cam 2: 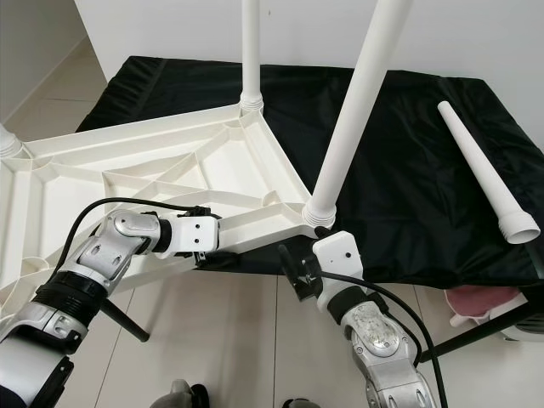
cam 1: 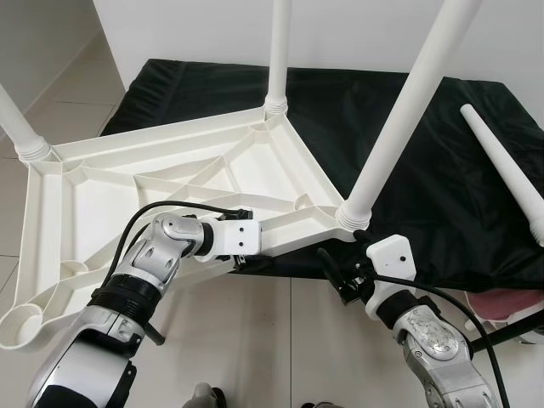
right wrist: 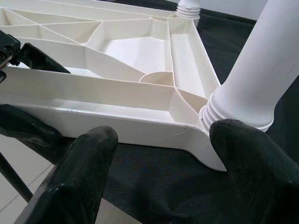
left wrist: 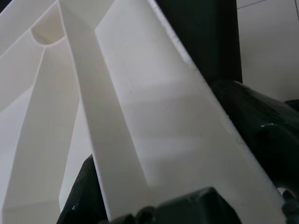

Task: Building children table

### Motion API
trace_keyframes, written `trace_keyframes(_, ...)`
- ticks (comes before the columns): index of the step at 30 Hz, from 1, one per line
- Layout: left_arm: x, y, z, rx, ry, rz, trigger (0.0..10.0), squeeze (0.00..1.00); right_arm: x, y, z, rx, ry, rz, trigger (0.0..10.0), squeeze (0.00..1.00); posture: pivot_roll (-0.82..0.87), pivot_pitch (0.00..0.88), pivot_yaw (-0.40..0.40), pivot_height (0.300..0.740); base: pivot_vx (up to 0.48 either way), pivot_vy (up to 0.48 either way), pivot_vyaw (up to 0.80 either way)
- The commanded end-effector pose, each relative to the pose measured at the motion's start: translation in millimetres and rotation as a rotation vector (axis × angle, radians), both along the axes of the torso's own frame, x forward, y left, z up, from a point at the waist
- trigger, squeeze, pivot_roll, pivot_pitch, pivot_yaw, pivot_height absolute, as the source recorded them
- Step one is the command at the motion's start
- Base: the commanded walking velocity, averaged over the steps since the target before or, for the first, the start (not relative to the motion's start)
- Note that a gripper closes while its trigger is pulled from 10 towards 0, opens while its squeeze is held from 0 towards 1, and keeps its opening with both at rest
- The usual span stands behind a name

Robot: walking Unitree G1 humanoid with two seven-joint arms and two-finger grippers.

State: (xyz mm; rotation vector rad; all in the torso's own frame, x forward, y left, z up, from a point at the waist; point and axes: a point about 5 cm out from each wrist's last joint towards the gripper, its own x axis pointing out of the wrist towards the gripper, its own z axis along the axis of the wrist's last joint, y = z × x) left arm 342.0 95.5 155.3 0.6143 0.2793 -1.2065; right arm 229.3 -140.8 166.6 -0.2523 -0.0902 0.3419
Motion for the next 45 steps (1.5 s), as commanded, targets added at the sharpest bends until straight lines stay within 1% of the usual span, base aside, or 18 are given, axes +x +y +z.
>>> trace_keyframes(1, 4.5, 3.1, -6, 0.017, -0.034, 0.093, 4.8, 0.00, -0.5, -1.0, -3, -0.003, 0.008, -0.009, 10.0, 0.00, -0.04, 0.142, 0.028, 0.740, 0.000, 0.000, 0.00)
trace_keyframes(2, 3.8, 1.7, -5, 0.029, -0.030, 0.040, 0.0, 0.00, -0.9, -1.4, -3, -0.003, 0.007, -0.013, 10.0, 0.00, -0.04, 0.144, 0.030, 0.740, 0.000, 0.000, 0.00)
trace_keyframes(3, 3.8, 1.7, -5, 0.029, -0.030, 0.040, 0.0, 0.00, -0.9, -1.4, -3, -0.003, 0.007, -0.013, 10.0, 0.00, -0.04, 0.144, 0.030, 0.740, 0.000, 0.000, 0.00)
trace_keyframes(7, 2.3, -0.5, -1, 0.028, -0.036, -0.047, 0.0, 0.00, -0.3, -1.8, -2, -0.004, 0.005, -0.015, 10.0, 0.00, -0.04, 0.145, 0.030, 0.740, 0.000, 0.000, 0.00)
trace_keyframes(11, 2.8, -1.4, 2, 0.029, -0.048, -0.065, 0.0, 0.00, 0.3, -1.8, -2, -0.004, 0.003, -0.015, 10.0, 0.00, -0.04, 0.145, 0.029, 0.740, 0.000, 0.000, 0.00)
trace_keyframes(12, 2.8, -2.6, 5, 0.030, -0.068, -0.097, 0.0, 0.00, 0.8, -1.9, -1, -0.005, 0.001, -0.015, 10.0, 0.00, -0.04, 0.146, 0.028, 0.740, 0.000, 0.000, 0.00)
trace_keyframes(13, 3.4, -4.2, 10, 0.036, -0.101, -0.128, 1.0, 0.00, 1.1, -2.0, -1, -0.006, -0.001, -0.015, 10.0, 0.00, -0.04, 0.146, 0.026, 0.740, 0.000, 0.000, 0.00)
trace_keyframes(14, 3.8, -5.2, 12, 0.041, -0.122, -0.147, 1.0, 0.00, 1.3, -2.0, 0, -0.006, -0.002, -0.014, 10.0, 0.00, -0.04, 0.146, 0.026, 0.740, 0.000, 0.000, 0.00)
trace_keyframes(15, 4.2, -7.7, 17, 0.057, -0.159, -0.183, 10.0, 0.00, 1.7, -1.8, 0, -0.007, -0.003, -0.013, 10.0, 0.00, -0.04, 0.146, 0.023, 0.740, 0.000, 0.000, 0.00)
trace_keyframes(18, 4.7, -10.0, 21, 0.068, -0.182, -0.206, 10.0, 0.00, 1.9, -1.7, 0, -0.007, -0.003, -0.011, 10.0, 0.00, -0.04, 0.145, 0.022, 0.740, 0.000, 0.000, 0.00)
trace_keyframes(22, 6.8, -18.9, 31, 0.069, -0.223, -0.255, 10.0, 0.00, 3.6, 0.1, 1, -0.007, -0.008, -0.004, 10.0, 0.00, -0.04, 0.144, 0.019, 0.740, 0.000, 0.000, 0.00)
trace_keyframes(27, 15.1, -55.7, 46, 0.052, -0.295, -0.314, 10.0, 0.00, 7.5, 5.6, 6, -0.001, -0.027, 0.010, 10.0, 0.00, -0.07, 0.149, 0.026, 0.740, 0.000, 0.000, 0.00)
trace_keyframes(28, 15.1, -55.7, 46, 0.052, -0.295, -0.314, 10.0, 0.00, 7.5, 5.6, 6, -0.001, -0.027, 0.010, 10.0, 0.00, -0.07, 0.149, 0.026, 0.740, 0.000, 0.000, 0.00)
trace_keyframes(34, 18.5, -75.1, 52, 0.060, -0.326, -0.333, 10.0, 0.00, 2.1, 5.9, 7, 0.001, -0.029, -0.008, 10.0, 0.00, -0.10, 0.170, 0.050, 0.740, 0.000, 0.000, 0.00)
trace_keyframes(37, 20.0, -77.9, 53, 0.062, -0.334, -0.324, 10.0, 0.00, 0.3, 5.6, 7, 0.002, -0.028, -0.014, 10.0, 0.00, -0.11, 0.173, 0.057, 0.740, 0.000, 0.000, 0.00)
trace_keyframes(39, 24.6, -82.4, 56, 0.063, -0.368, -0.279, 10.0, 0.00, -3.3, 5.3, 8, 0.003, -0.030, -0.027, 10.0, 0.00, -0.13, 0.180, 0.074, 0.740, 0.000, 0.000, 0.00)
trace_keyframes(40, 24.6, -82.4, 56, 0.063, -0.368, -0.279, 10.0, 0.00, -3.3, 5.3, 8, 0.003, -0.030, -0.027, 10.0, 0.00, -0.13, 0.180, 0.074, 0.740, 0.000, 0.000, 0.00)
trace_keyframes(45, 32.2, -80.9, 53, 0.098, -0.416, -0.191, 10.0, 0.00, -6.8, 4.6, 11, -0.002, -0.042, -0.040, 10.0, 0.00, -0.15, 0.182, 0.085, 0.740, 0.000, 0.000, 0.00)
